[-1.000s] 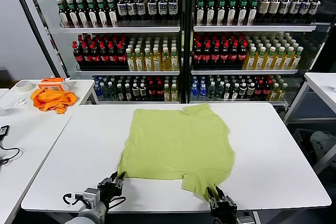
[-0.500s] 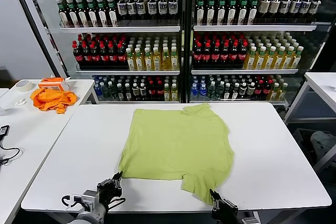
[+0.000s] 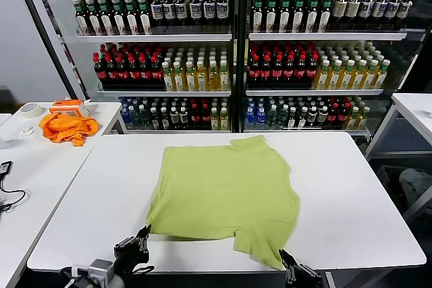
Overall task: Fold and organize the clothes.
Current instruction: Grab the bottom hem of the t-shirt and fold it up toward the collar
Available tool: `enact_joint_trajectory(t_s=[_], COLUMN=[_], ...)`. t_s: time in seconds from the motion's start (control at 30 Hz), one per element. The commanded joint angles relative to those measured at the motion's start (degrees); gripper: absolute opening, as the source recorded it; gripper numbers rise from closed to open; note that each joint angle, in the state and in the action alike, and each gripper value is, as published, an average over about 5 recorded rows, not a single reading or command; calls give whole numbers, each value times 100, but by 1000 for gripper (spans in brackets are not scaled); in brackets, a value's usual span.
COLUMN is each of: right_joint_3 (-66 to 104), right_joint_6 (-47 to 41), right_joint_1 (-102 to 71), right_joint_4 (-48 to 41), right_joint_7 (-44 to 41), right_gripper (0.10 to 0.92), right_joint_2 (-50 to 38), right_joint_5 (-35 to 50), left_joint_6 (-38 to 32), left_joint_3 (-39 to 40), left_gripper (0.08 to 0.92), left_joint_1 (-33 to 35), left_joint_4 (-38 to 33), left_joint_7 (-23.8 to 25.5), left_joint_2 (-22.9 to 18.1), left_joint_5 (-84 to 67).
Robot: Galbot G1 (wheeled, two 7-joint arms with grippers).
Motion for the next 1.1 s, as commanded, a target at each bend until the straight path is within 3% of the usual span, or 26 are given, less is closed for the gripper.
enact_joint_trajectory(t_s=[0.03,0.5,0.6,0.73,1.1], right_joint_3=[198,-811,-998,-1111,-1158], right_joint_6=[56,-207,-316,-629,-847], right_joint_1=[-271,1357,1532,1598,1492], right_joint_4=[110,-1025,-1178,-1209,-1067], right_joint_7=[-49,151,239,384,507], right_gripper=[170,577,630,563,243], right_joint_2=[-93,291,337,329,319], right_joint_5=[-66,-580,-564,-457,-211], left_joint_6=[-60,-106,-102,-101,-141], left_joint_3=[-102,-151,-171,-187,-99], left_gripper=[81,81,81,81,81], left_joint_1=[406,32,38,48,41], left_joint_4=[-266,180,187,187,239], left_joint_7=[-18,168,173,182,229], left_joint_2=[84,144,107,42,-32], left_joint_5=[7,16,22,43,200])
